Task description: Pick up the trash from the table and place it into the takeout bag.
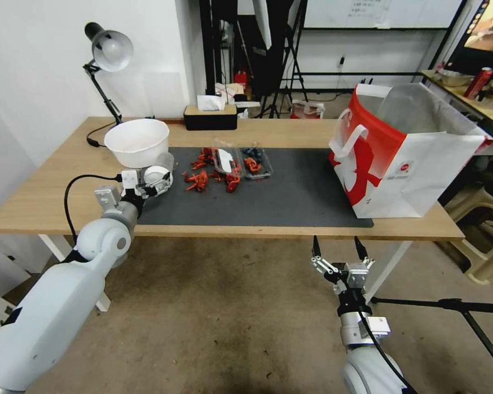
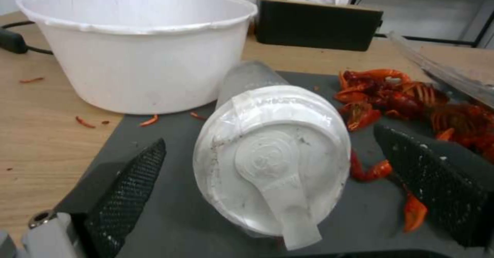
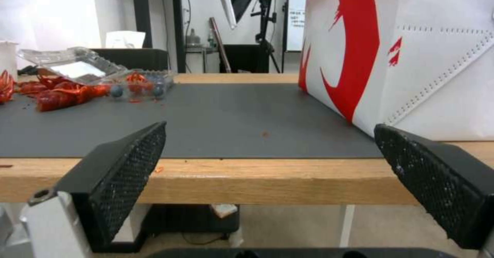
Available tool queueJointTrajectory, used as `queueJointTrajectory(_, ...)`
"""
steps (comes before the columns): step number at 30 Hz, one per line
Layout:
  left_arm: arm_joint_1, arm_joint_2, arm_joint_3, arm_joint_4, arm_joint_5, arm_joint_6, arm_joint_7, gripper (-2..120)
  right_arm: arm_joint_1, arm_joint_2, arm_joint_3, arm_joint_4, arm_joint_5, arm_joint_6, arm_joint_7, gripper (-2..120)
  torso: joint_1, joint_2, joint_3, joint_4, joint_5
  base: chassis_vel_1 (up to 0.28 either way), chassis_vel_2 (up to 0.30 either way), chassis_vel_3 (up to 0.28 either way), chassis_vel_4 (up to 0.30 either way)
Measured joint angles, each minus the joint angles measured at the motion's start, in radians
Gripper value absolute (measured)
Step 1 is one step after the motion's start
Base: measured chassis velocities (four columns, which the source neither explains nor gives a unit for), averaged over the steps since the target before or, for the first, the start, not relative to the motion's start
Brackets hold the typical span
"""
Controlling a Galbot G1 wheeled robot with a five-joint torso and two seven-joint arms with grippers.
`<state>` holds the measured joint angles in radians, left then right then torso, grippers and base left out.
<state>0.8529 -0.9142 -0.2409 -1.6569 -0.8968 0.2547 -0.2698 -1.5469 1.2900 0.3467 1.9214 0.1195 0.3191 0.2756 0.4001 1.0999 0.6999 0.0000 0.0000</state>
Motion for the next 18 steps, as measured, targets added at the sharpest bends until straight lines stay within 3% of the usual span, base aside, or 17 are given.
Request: queueJointTrajectory(18, -0.072, -0.018, 0.063, 0.076, -0.008, 0.004, -0.011, 99, 0.004, 0.003, 0.003, -0.006, -0.001, -0.001, 0.001, 100, 0.000, 0.000, 0.000, 0.0000, 0.0001, 0.000, 0.000, 0.000, 0.000)
